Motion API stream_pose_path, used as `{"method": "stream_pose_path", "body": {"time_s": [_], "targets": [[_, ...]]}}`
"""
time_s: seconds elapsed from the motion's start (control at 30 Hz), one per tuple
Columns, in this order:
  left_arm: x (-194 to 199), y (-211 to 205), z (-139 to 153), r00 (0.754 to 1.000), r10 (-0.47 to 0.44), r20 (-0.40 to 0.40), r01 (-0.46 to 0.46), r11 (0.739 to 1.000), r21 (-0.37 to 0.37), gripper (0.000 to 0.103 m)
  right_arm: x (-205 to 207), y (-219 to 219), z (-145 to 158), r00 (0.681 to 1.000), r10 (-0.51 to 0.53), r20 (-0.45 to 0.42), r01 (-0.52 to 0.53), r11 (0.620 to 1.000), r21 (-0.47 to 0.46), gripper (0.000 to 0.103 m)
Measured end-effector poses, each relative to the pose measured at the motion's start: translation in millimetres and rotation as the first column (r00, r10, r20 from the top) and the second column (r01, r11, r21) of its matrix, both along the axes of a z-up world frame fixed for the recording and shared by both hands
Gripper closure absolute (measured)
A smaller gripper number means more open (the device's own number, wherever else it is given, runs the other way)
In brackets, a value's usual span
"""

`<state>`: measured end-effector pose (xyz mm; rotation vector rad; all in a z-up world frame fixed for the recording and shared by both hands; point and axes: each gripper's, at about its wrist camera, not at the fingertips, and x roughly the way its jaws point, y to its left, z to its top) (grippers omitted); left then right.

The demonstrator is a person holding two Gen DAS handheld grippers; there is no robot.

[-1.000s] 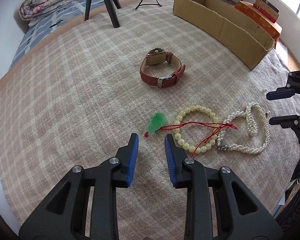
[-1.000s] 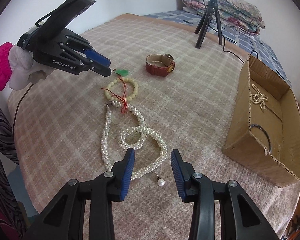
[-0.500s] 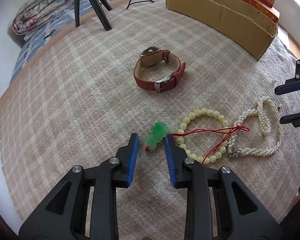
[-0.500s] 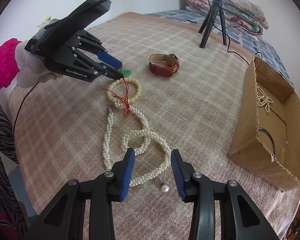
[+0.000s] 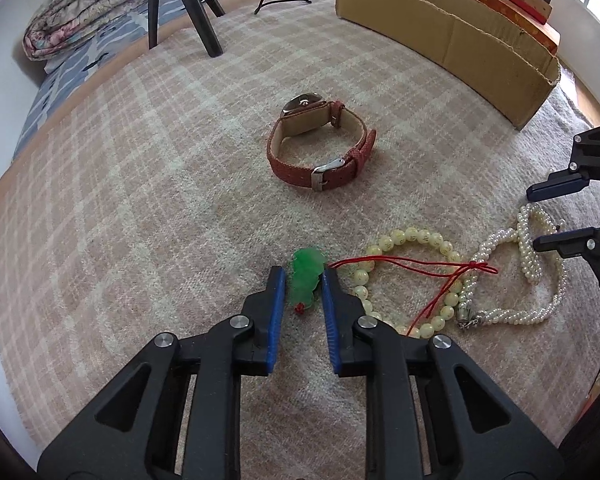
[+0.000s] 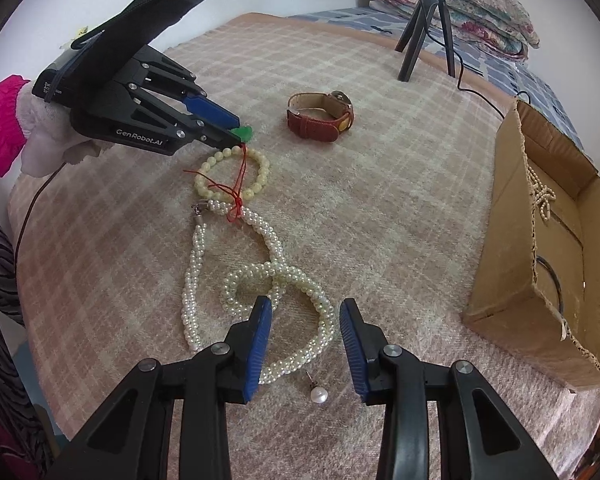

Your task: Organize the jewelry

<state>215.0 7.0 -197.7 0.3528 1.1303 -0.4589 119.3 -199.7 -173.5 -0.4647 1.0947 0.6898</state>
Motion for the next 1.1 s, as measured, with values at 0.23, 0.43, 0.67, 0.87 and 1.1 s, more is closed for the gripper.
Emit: {"method": "stream_pose_path", "body": {"time_s": [0.23,0.43,0.67,0.87,1.1], "targets": [[-2.6,-1.7,-0.2,1.000,0.006,0.014,-0.006,1.000,0.002,0.091,4.1,0.4,-6.7,1.000,-0.017,-0.011,0.017,1.000,-0.013,0.093],[-6.8,2.3,2.9,0.999,0.026,0.023,-0.026,1.000,0.002,0.091,-2.2,9.9,-2.0,0.999,-0.001,0.033,0.002,1.000,-0.027,0.097],[-12.3,19.4,22.5,0.994,0.096,0.048,-0.094,0.995,-0.041,0.091,-11.6,17.8,22.6,0.992,0.001,0.127,0.000,1.000,-0.006,0.097],[-23.7,28.2,56.9,0.985,0.138,0.102,-0.128,0.986,-0.104,0.091,-19.7,20.6,46.3,0.978,-0.013,0.209,0.008,1.000,0.025,0.097],[-40.1,30.0,101.9,0.970,0.175,0.167,-0.142,0.971,-0.192,0.091,-30.7,17.8,78.9,0.954,-0.041,0.298,0.020,0.997,0.073,0.097]]}}
